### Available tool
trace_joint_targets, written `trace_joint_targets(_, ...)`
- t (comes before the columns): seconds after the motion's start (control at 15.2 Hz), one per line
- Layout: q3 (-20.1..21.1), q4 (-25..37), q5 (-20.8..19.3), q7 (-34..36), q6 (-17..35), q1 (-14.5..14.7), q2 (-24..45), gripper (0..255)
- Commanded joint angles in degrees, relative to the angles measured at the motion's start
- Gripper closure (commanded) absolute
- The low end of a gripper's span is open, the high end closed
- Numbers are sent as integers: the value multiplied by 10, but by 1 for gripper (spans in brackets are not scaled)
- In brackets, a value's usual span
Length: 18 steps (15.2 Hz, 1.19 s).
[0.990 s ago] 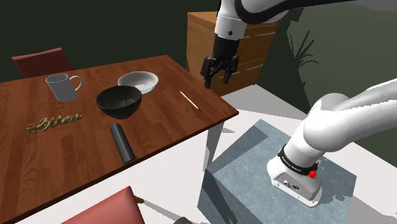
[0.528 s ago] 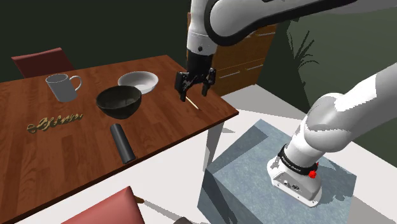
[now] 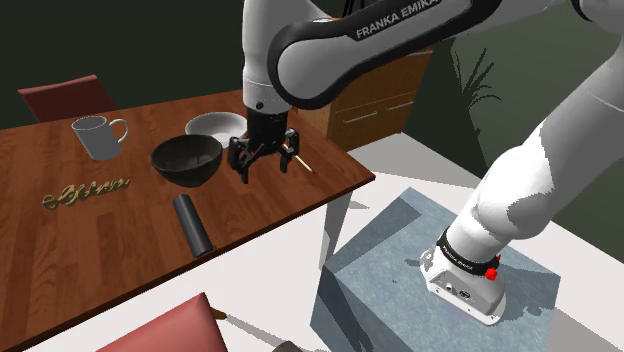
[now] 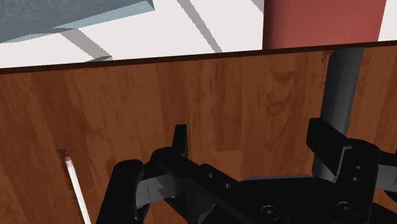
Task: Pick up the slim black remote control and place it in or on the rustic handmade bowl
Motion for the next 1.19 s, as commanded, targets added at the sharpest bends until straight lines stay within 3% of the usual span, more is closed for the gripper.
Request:
trace_joint_targets(0.0, 19, 26, -30, 42, 19, 2, 47, 0)
trace_joint_targets(0.33, 39, 116, -127, 152, 38, 30, 173, 0)
trace_joint_targets(0.73, 16, 256, -229, 257, 24, 106, 322, 0)
trace_joint_targets(0.79, 11, 278, -240, 267, 20, 118, 342, 0)
trace_joint_targets(1.12, 1, 270, -253, 275, 48, 127, 364, 0)
